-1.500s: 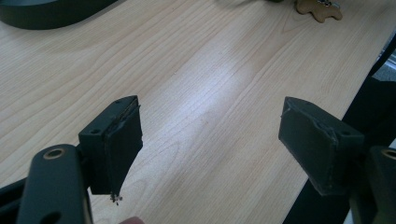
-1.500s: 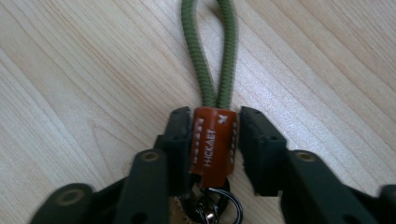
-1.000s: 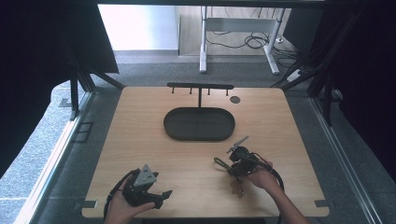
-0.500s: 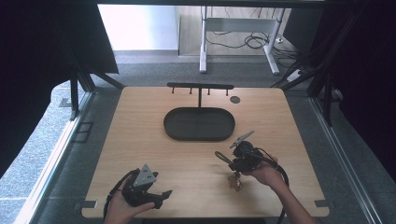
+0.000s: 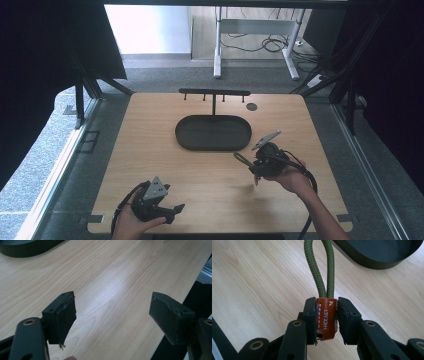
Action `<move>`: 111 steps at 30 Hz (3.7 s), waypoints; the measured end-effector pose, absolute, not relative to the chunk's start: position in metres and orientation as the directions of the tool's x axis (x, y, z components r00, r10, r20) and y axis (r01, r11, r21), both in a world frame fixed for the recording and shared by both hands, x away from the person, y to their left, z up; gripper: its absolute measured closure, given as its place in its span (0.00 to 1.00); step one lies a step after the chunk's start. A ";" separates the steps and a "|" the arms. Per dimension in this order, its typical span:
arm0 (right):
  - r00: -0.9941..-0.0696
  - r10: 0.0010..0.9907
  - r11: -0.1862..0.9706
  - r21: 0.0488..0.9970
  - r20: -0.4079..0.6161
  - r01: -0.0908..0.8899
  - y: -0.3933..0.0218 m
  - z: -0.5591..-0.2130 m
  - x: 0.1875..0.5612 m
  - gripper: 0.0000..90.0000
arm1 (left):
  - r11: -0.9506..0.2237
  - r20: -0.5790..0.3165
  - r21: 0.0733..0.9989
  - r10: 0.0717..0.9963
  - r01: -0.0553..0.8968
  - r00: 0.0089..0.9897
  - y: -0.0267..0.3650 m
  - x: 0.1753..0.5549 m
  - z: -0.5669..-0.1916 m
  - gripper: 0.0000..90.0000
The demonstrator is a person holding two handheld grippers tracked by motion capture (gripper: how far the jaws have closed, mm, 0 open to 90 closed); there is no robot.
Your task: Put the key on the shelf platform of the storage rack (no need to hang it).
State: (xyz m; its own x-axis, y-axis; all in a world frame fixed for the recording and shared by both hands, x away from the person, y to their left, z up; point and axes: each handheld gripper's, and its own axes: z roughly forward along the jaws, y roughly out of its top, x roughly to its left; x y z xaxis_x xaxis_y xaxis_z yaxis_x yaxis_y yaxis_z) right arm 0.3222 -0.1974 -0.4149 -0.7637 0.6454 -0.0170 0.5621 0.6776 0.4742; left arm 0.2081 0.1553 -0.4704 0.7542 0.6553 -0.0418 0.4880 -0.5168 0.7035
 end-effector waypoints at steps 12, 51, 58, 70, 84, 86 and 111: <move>-0.772 0.635 0.686 0.483 -0.034 0.543 -0.193 -0.402 0.327 0.78 | -0.519 -0.044 0.701 0.652 0.488 0.757 0.154 0.208 -0.471 0.24; -0.789 0.612 0.703 0.487 -0.043 0.518 -0.178 -0.371 0.367 0.78 | -0.531 -0.044 0.692 0.646 0.489 0.762 0.151 0.209 -0.474 0.24; -0.788 0.614 0.703 0.482 -0.043 0.522 -0.171 -0.368 0.377 0.78 | -0.529 -0.045 0.694 0.646 0.489 0.762 0.152 0.209 -0.474 0.24; -0.785 0.618 0.698 0.476 -0.026 0.534 -0.168 -0.363 0.391 0.78 | -0.534 -0.042 0.691 0.644 0.488 0.764 0.151 0.209 -0.474 0.24; -0.783 0.622 0.697 0.472 -0.021 0.540 -0.165 -0.361 0.406 0.78 | -0.535 -0.042 0.690 0.642 0.487 0.765 0.151 0.209 -0.473 0.24; -0.783 0.622 0.698 0.470 -0.022 0.541 -0.164 -0.361 0.407 0.78 | -0.535 -0.042 0.690 0.643 0.487 0.765 0.151 0.209 -0.474 0.24; -0.765 0.644 0.687 0.448 -0.008 0.573 -0.157 -0.364 0.440 0.78 | -0.531 -0.047 0.693 0.643 0.488 0.765 0.152 0.210 -0.474 0.24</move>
State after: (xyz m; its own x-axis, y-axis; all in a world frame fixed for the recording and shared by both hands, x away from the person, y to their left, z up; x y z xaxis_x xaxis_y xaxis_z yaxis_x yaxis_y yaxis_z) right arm 0.4402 -0.1570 -0.3636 -0.7652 0.6437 -0.0079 0.5729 0.6865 0.4477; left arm 0.2096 0.1520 -0.4735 0.7648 0.6426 -0.0470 0.4884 -0.5306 0.6928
